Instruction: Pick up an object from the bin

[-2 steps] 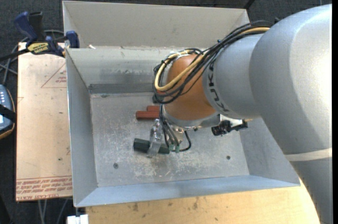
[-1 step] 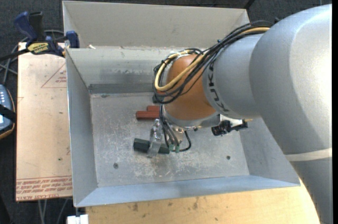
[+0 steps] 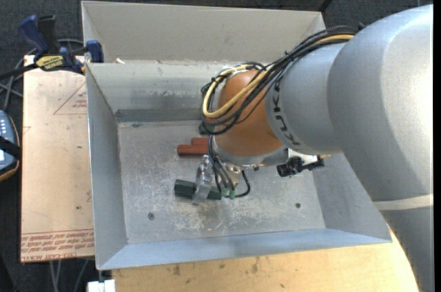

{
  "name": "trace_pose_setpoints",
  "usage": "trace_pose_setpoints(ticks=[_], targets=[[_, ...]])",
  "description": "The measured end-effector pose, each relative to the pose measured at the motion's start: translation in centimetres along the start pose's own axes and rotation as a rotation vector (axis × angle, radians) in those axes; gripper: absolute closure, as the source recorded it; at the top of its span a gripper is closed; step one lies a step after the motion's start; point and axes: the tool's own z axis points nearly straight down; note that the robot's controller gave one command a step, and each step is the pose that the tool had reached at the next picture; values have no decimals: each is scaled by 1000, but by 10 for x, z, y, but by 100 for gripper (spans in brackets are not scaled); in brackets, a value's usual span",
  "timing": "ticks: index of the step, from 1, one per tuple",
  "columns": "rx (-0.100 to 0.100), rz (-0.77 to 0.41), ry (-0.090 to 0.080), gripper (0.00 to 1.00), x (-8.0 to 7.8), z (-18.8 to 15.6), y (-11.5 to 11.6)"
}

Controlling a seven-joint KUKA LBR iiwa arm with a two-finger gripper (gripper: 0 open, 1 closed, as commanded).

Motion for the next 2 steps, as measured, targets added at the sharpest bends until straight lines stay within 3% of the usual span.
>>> trace_pose_setpoints(ticks=[1, 2], targets=[[3, 0, 6, 100, 2, -16, -1], [1, 0, 2, 100, 1, -39, 0]])
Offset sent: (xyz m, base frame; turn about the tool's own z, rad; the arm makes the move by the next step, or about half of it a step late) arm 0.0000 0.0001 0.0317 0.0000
